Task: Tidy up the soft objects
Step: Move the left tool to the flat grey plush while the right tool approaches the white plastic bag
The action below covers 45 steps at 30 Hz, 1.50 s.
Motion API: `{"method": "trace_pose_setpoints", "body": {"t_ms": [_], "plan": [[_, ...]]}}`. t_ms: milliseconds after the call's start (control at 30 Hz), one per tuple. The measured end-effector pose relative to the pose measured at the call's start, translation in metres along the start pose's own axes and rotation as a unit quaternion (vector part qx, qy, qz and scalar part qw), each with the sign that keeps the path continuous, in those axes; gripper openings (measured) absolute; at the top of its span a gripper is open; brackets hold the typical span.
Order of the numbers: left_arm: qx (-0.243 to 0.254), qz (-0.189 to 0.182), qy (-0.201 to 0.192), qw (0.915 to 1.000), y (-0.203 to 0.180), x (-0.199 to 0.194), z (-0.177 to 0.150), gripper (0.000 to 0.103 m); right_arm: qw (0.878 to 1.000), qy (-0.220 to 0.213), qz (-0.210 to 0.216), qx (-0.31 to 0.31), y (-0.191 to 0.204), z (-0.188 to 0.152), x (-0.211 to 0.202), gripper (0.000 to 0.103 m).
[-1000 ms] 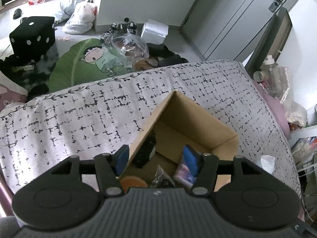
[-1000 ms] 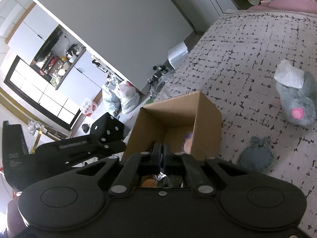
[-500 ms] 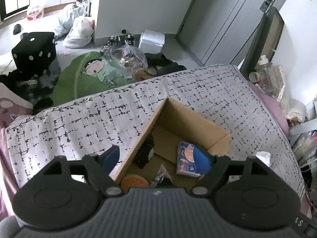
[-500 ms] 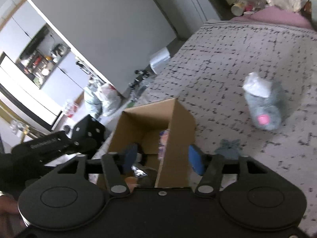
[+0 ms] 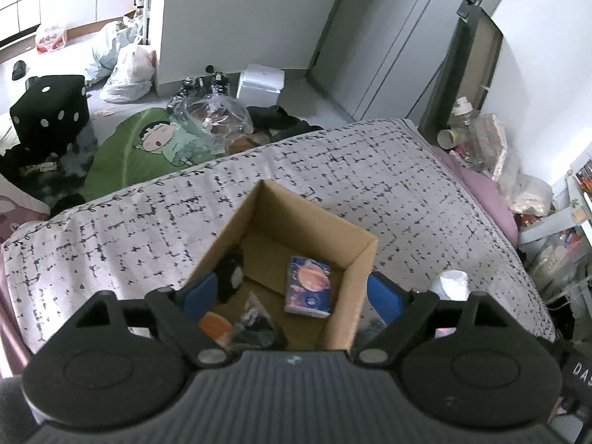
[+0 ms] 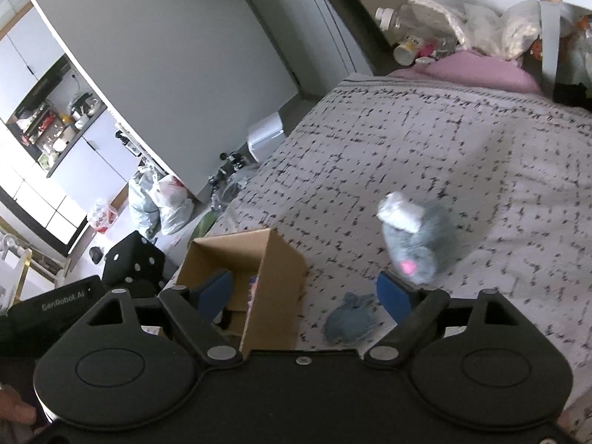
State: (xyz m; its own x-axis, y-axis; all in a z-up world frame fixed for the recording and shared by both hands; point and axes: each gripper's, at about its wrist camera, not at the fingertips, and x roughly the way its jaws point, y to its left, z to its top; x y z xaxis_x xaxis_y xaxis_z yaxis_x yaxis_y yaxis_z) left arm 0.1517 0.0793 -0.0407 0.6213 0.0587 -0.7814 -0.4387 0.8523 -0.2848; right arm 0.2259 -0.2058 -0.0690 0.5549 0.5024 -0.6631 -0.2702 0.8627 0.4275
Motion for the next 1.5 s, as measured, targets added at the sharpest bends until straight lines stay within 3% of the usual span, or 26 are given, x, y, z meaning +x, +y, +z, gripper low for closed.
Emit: {"method": "trace_pose_setpoints", "body": {"t_ms": [467, 600, 700, 1033, 1267, 1500], "plan": [[0.014, 0.013, 0.006, 0.9998, -0.041, -0.004, -0.018, 0.087, 0.999, -0.003, 0.012, -0.052, -0.022, 0.024, -0.016, 0.093], [0.016, 0.02, 0.011, 0.9996, -0.054, -0.003, -0.023, 0.087, 0.996, -0.024, 0.036, -0.073, -0.035, 0.028, -0.022, 0.098], [0.014, 0.029, 0.021, 0.9993, -0.063, -0.001, -0.027, 0.087, 0.997, -0.04, 0.042, -0.053, -0.054, 0.028, -0.02, 0.098], [0.027, 0.039, 0.029, 0.9985, -0.09, 0.018, -0.044, 0.087, 0.998, -0.036, 0.048, -0.033, -0.088, 0.03, -0.005, 0.098], [0.004, 0.043, 0.038, 0.9983, -0.102, 0.041, -0.056, 0.085, 0.997, -0.038, 0.054, -0.041, -0.093, 0.03, -0.001, 0.097], [-0.013, 0.051, 0.051, 0.9973, -0.112, 0.067, -0.069, 0.079, 0.996, -0.034, 0.06, -0.05, -0.096, 0.035, 0.012, 0.085]]}}
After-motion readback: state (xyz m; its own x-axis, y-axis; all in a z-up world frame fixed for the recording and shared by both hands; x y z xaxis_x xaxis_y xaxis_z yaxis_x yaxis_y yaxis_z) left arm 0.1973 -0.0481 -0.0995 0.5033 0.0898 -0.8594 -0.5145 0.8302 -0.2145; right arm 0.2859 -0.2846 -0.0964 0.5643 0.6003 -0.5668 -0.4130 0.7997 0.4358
